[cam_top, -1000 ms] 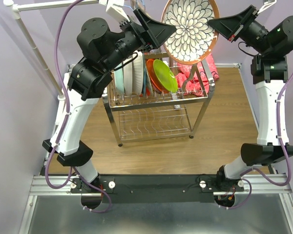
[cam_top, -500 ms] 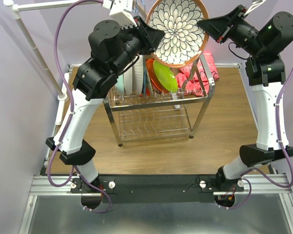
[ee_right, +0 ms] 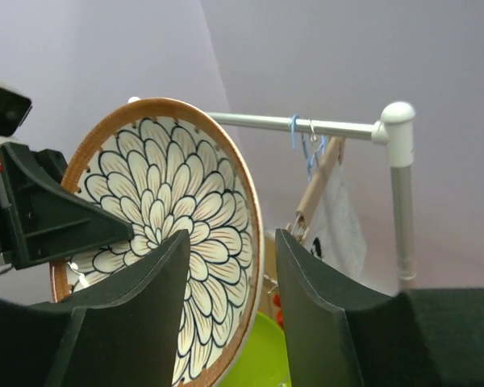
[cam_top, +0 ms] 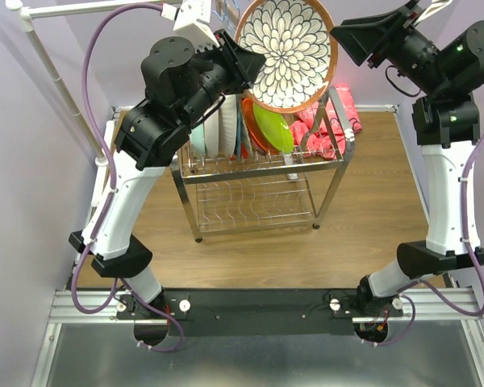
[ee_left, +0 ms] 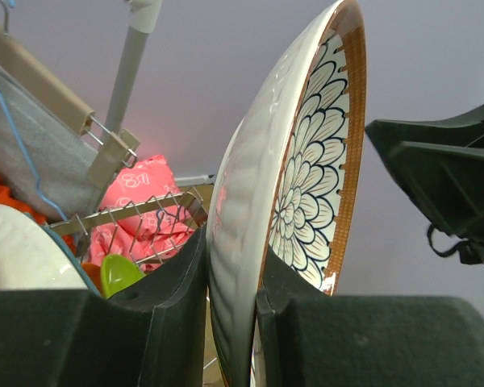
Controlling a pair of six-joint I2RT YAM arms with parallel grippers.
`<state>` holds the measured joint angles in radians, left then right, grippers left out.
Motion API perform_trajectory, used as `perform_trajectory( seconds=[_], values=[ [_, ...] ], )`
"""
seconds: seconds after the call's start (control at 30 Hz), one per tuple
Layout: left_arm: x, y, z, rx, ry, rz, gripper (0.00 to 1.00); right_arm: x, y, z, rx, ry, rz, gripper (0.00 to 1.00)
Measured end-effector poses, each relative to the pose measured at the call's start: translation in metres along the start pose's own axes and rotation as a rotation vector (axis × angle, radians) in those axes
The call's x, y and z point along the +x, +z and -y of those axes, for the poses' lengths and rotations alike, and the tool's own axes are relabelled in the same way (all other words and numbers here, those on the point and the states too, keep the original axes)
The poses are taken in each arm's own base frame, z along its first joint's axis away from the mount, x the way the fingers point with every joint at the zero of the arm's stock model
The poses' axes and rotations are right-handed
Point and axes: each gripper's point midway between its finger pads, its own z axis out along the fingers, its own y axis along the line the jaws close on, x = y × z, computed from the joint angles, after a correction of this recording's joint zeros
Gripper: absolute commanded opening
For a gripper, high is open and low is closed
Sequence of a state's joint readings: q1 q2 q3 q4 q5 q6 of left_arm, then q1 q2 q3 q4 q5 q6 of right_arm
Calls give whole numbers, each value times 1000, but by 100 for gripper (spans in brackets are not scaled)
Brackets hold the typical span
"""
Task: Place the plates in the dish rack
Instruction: Pass the plate from the right arm to the left, then pass the plate from the left arm to the right
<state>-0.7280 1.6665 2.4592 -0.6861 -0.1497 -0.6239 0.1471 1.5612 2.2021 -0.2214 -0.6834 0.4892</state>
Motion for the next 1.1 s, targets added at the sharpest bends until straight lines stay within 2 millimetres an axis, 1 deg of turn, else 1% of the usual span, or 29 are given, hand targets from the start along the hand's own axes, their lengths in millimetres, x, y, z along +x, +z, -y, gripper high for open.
perform_trajectory(
  seconds=[0.07, 0.17, 0.2, 0.27, 0.33, 0.37, 0.43, 0.47, 0.5, 0.53, 0.57, 0.6, 0.67, 0.7, 0.77, 0.9, 0.93, 0.97, 1.0, 1.03, 1.1],
  values=[
    [1, 1, -3, -9, -9, -2, 0, -7, -3, -5, -5, -32, 17, 65],
    [2, 3, -7, -23, -28, -3, 0, -19, -9, -15, -18, -88, 43, 80],
    [2, 3, -7, -25, -36, -2, 0, -23, -12, -20, -22, -106, 52, 88],
    [1, 3, -8, -26, -48, 1, 0, -29, -16, -25, -28, -144, 66, 90],
    [-3, 3, -9, -29, -63, 10, 0, -35, -21, -33, -48, -245, 77, 91],
    [-4, 3, -9, -29, -74, 15, 0, -36, -23, -36, -59, -275, 76, 92],
    [-10, 2, -10, -29, -94, 31, 0, -35, -29, -46, -110, -398, 66, 93],
    [-13, 2, -10, -29, -103, 39, 0, -30, -34, -53, -144, -457, 55, 94],
    [-16, 1, -10, -29, -108, 47, 0, -24, -42, -61, -193, -564, 42, 95],
    [-17, 2, -10, -26, -119, 53, 0, -18, -47, -65, -218, -611, 33, 96],
    [-19, 2, -10, -26, -127, 59, 0, -10, -55, -71, -259, -711, 22, 96],
    [-21, 2, -10, -24, -135, 64, 0, -1, -60, -74, -295, -766, 8, 96],
    [-23, 3, -10, -22, -151, 72, 0, 6, -69, -81, -353, -922, 5, 96],
    [-23, 3, -9, -19, -159, 72, 0, 7, -70, -83, -374, -987, 10, 96],
    [-22, 3, -8, -16, -172, 69, 0, 11, -71, -81, -408, -1113, 11, 96],
    [-20, 4, -8, -15, -197, 62, 0, 26, -67, -70, -450, -1272, -12, 96],
    [-20, 4, -7, -15, -200, 61, 0, 32, -65, -66, -465, -1317, -21, 96],
    [-19, 5, -7, -14, -206, 59, 0, 35, -64, -66, -475, -1333, -22, 96],
    [-19, 4, -6, -10, -213, 57, 0, 43, -60, -65, -494, -1367, -28, 96],
    [-19, 4, -5, -7, -218, 54, 0, 48, -57, -67, -509, -1399, -25, 96],
    [-17, 5, -4, 0, -228, 49, 0, 63, -52, -69, -537, -1447, -32, 95]
  ],
)
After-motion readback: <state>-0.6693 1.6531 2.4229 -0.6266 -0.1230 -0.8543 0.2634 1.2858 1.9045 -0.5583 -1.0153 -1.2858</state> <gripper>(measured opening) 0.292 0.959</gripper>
